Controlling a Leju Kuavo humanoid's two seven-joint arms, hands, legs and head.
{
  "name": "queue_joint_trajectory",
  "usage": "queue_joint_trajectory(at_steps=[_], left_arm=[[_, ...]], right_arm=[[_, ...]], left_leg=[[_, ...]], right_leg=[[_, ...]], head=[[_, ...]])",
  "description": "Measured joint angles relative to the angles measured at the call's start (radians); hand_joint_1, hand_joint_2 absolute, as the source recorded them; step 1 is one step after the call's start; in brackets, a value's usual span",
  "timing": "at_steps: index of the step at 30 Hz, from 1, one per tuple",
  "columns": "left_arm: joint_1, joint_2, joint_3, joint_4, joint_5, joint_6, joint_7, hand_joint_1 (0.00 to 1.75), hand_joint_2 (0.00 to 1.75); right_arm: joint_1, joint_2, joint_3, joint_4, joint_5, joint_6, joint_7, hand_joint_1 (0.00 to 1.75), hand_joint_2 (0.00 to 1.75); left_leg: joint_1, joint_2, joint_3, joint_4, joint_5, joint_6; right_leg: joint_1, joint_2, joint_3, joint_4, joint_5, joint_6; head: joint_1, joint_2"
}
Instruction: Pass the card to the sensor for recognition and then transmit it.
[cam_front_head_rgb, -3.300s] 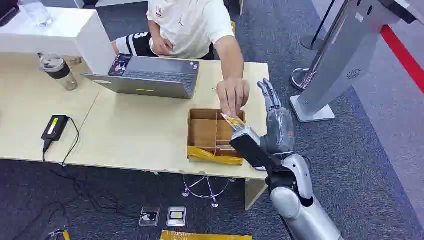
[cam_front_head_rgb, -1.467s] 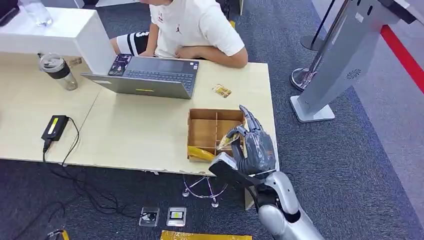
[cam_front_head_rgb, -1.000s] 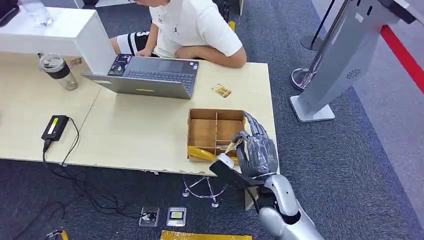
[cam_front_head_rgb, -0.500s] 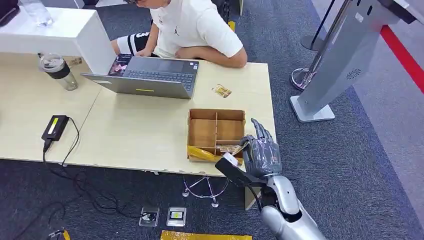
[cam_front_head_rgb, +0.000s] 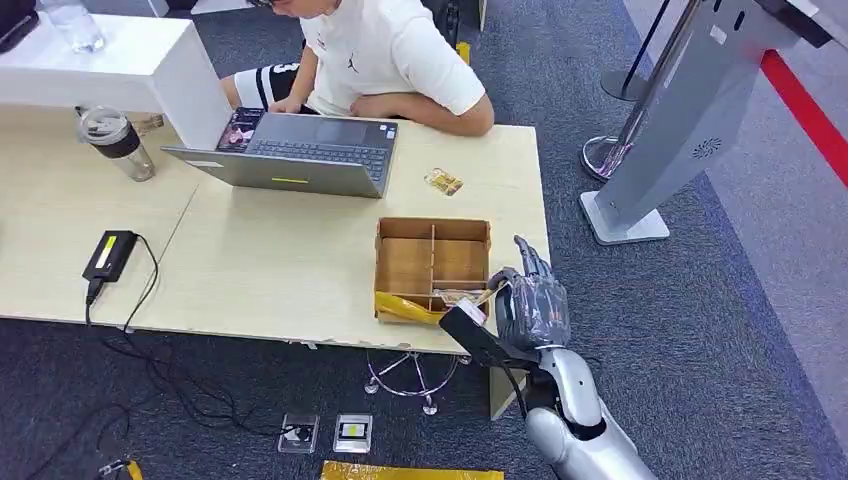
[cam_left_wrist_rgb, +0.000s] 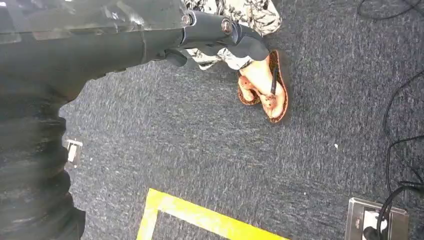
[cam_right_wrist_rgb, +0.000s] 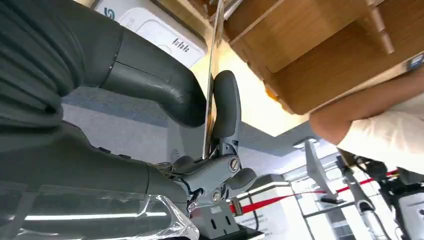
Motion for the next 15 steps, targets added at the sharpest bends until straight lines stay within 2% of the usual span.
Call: queue_joint_trajectory(at_steps=[5, 9, 15], left_arm=[[0.0, -0.001, 0.0, 0.0, 0.001, 0.0, 0.001, 0.0, 1.75], [0.001, -0.003, 0.0, -0.003, 0.001, 0.0, 0.008, 0.0, 1.75], [0.004, -0.003, 0.0, -0.008, 0.0, 0.0, 0.008, 0.0, 1.75]], right_arm=[[-0.001, 0.0, -0.009, 0.008, -0.003, -0.002, 0.003, 1.75, 1.75], [-0.001, -0.01, -0.084, 0.027, -0.015, -0.011, 0.014, 1.75, 1.75], [-0.002, -0.01, -0.119, 0.032, -0.033, -0.019, 0.015, 1.75, 1.75]], left_leg=[[0.0, 0.0, 0.0, 0.0, 0.0, 0.0], [0.0, 0.0, 0.0, 0.0, 0.0, 0.0], [0.0, 0.0, 0.0, 0.0, 0.0, 0.0]], right_leg=[[0.0, 0.0, 0.0, 0.0, 0.0, 0.0], [0.0, 0.0, 0.0, 0.0, 0.0, 0.0], [0.0, 0.0, 0.0, 0.0, 0.0, 0.0]], head=[[0.0, 0.0], [0.0, 0.0], [0.0, 0.0]])
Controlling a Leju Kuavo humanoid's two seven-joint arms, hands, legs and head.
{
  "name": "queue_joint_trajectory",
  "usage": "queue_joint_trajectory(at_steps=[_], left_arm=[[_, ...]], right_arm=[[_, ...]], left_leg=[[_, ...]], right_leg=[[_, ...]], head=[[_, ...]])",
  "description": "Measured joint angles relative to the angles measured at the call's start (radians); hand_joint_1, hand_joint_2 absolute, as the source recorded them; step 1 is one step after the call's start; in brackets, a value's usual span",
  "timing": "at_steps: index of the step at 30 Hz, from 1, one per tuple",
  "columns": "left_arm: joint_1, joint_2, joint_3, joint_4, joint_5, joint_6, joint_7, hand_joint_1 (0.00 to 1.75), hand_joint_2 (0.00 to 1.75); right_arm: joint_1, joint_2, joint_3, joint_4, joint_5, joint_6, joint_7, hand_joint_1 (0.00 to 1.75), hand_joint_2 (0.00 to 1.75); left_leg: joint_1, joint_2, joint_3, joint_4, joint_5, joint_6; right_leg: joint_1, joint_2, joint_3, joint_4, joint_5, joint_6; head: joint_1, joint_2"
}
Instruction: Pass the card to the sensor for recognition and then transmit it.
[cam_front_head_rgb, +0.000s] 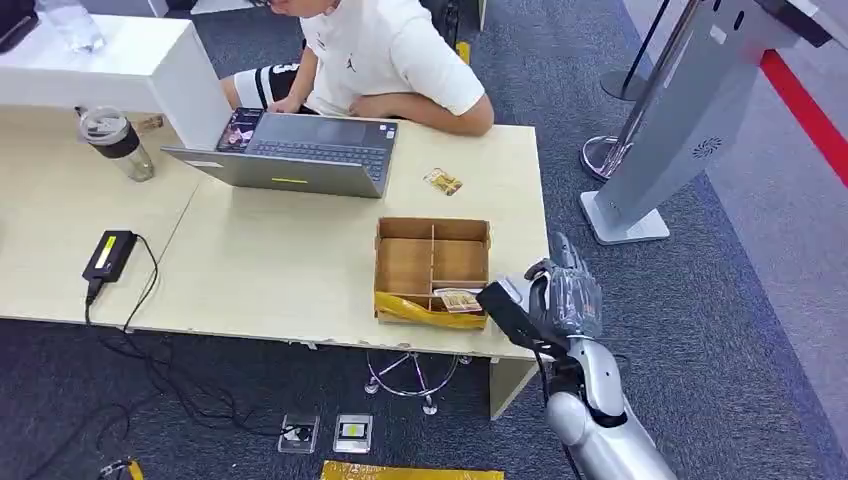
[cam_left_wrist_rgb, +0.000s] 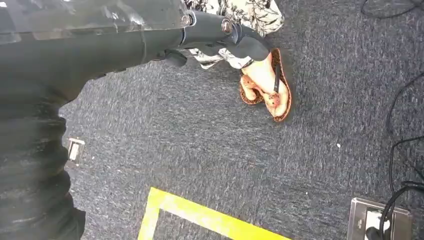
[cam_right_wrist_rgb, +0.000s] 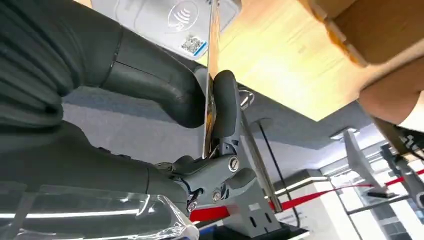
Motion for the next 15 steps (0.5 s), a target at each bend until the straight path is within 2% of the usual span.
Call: queue_joint_trajectory(at_steps=[10, 15], left_arm=[[0.002, 0.003, 0.0, -0.006, -0.009, -0.013, 0.0, 0.0, 1.75], [0.002, 0.002, 0.0, -0.006, -0.01, -0.01, 0.0, 0.0, 1.75]], right_arm=[[-0.044, -0.01, -0.077, 0.0, -0.056, -0.004, -0.031, 1.75, 1.75], [-0.046, -0.007, -0.075, 0.012, 0.002, 0.002, -0.026, 1.75, 1.75]], left_leg=[[0.0, 0.0, 0.0, 0.0, 0.0, 0.0], [0.0, 0.0, 0.0, 0.0, 0.0, 0.0]], right_leg=[[0.0, 0.0, 0.0, 0.0, 0.0, 0.0], [0.0, 0.0, 0.0, 0.0, 0.0, 0.0]], head=[[0.0, 0.0], [0.0, 0.0]])
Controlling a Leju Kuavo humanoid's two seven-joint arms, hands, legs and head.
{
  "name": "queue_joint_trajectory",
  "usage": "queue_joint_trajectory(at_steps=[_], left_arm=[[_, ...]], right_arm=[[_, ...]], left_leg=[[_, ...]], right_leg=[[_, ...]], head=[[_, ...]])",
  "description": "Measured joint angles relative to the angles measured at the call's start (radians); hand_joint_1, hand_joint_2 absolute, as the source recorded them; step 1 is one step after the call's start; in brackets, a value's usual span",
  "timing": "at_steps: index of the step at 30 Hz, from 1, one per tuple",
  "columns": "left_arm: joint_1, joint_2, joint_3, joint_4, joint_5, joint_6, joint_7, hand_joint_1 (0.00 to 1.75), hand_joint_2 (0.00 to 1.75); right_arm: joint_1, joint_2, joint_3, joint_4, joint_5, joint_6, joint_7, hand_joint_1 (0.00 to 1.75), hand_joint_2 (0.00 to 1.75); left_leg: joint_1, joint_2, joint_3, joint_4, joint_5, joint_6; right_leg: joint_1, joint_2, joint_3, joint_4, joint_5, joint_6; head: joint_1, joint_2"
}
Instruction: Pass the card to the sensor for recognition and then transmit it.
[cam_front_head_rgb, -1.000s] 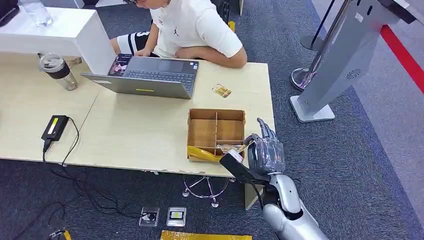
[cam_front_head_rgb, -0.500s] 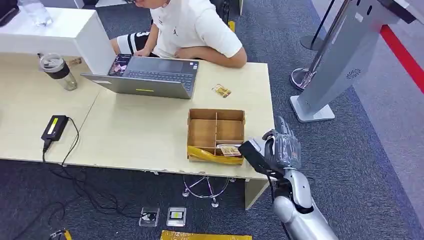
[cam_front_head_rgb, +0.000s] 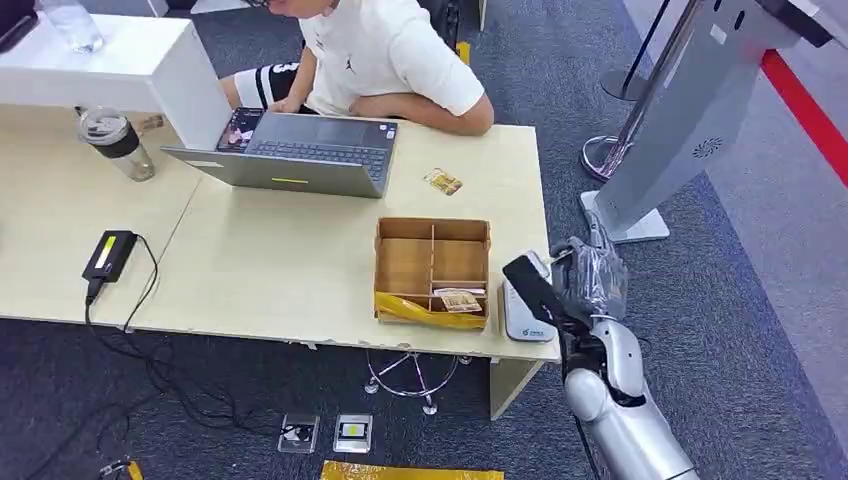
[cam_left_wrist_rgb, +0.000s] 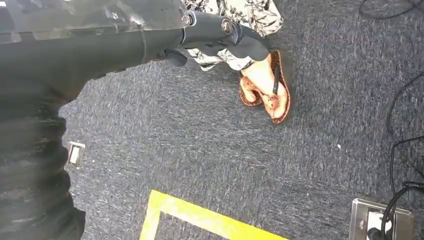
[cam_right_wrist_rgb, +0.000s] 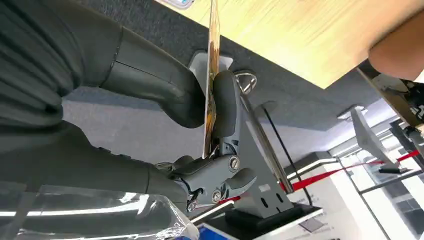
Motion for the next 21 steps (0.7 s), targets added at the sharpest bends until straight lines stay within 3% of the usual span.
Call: queue_joint_trajectory(at_steps=[21], left_arm=[[0.0, -0.03, 0.0, -0.005, 0.002, 0.029, 0.01, 0.0, 1.75]], right_arm=[[-0.037, 0.061, 0.067, 0.217, 0.077, -0.066, -0.005, 1.75, 1.75]], left_leg=[[0.0, 0.0, 0.0, 0.0, 0.0, 0.0]], right_leg=[[0.0, 0.0, 0.0, 0.0, 0.0, 0.0]], head=[[0.0, 0.0]])
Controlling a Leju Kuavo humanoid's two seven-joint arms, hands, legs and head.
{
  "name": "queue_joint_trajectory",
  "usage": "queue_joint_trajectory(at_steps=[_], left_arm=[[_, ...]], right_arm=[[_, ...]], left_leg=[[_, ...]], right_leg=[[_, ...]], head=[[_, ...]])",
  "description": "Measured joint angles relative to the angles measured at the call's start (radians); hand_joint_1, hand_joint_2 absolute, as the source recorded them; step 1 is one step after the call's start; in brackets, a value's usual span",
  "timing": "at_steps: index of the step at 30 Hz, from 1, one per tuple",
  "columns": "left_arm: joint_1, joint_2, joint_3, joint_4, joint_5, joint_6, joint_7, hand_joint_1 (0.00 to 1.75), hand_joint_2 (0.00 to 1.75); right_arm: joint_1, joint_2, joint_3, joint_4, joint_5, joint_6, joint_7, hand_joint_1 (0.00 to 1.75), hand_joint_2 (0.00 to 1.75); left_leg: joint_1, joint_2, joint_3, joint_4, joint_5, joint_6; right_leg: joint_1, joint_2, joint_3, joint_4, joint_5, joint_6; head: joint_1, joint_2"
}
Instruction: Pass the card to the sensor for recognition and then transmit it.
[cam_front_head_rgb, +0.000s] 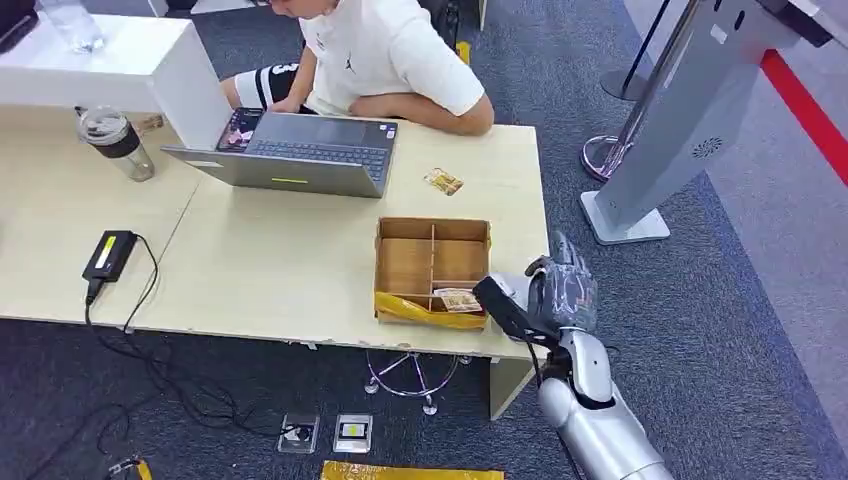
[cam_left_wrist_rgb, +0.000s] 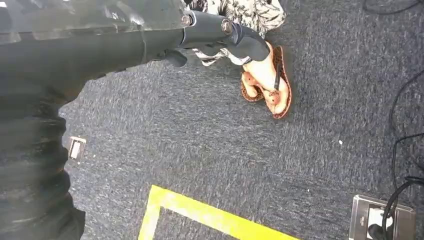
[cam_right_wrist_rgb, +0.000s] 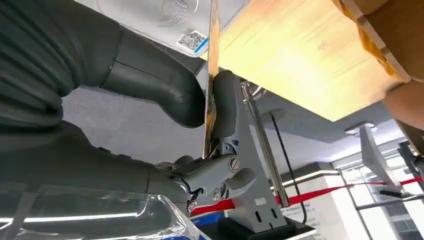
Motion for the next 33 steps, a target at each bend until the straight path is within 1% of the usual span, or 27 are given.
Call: queue_joint_trajectory(at_steps=[5, 9, 14, 17, 23, 28, 33], left_arm=[[0.0, -0.004, 0.0, 0.0, 0.0, 0.0, 0.003, 0.0, 1.75], [0.001, -0.006, 0.0, -0.006, -0.003, -0.008, 0.013, 0.0, 1.75], [0.001, -0.005, 0.0, -0.014, -0.006, -0.015, 0.014, 0.0, 1.75], [0.001, -0.005, 0.0, -0.019, -0.011, -0.02, 0.019, 0.0, 1.75], [0.004, -0.005, 0.0, -0.029, -0.016, -0.037, 0.024, 0.0, 1.75], [0.005, -0.002, 0.0, -0.034, -0.023, -0.056, 0.024, 0.0, 1.75], [0.005, 0.004, 0.0, -0.034, -0.025, -0.063, 0.024, 0.0, 1.75]], right_arm=[[-0.004, 0.006, 0.009, 0.042, -0.002, -0.011, -0.003, 1.75, 1.75], [-0.018, 0.008, 0.013, 0.087, 0.009, -0.022, 0.029, 1.75, 1.75], [-0.023, 0.008, 0.014, 0.124, 0.016, -0.029, 0.046, 1.75, 1.75], [-0.035, 0.008, 0.014, 0.146, 0.032, -0.03, 0.08, 1.75, 1.75], [-0.059, 0.005, 0.011, 0.195, 0.056, 0.003, 0.13, 1.75, 1.75], [-0.068, 0.004, 0.005, 0.215, 0.07, 0.03, 0.154, 1.75, 1.75], [-0.071, 0.004, -0.01, 0.222, 0.074, 0.045, 0.162, 1.75, 1.75]], left_leg=[[0.0, 0.0, 0.0, 0.0, 0.0, 0.0], [0.0, 0.0, 0.0, 0.0, 0.0, 0.0], [0.0, 0.0, 0.0, 0.0, 0.0, 0.0], [0.0, 0.0, 0.001, 0.0, 0.0, 0.0], [0.0, 0.001, 0.002, 0.0, 0.0, 0.0], [0.0, 0.003, 0.002, 0.0, 0.0, 0.0], [0.0, 0.003, 0.003, 0.0, 0.0, 0.0]], right_leg=[[0.0, 0.0, 0.0, 0.0, 0.0, 0.0], [0.0, 0.0, 0.0, 0.0, 0.0, 0.0], [0.0, 0.0, 0.0, 0.0, 0.0, 0.0], [0.0, 0.0, 0.0, 0.0, 0.0, 0.0], [0.0, 0.002, 0.001, 0.0, 0.0, 0.0], [0.0, 0.003, 0.001, 0.0, 0.0, 0.0], [0.0, 0.003, 0.001, 0.0, 0.0, 0.0]], head=[[0.0, 0.0], [0.0, 0.0], [0.0, 0.0], [0.0, 0.0], [0.0, 0.0], [0.0, 0.0], [0.0, 0.0]])
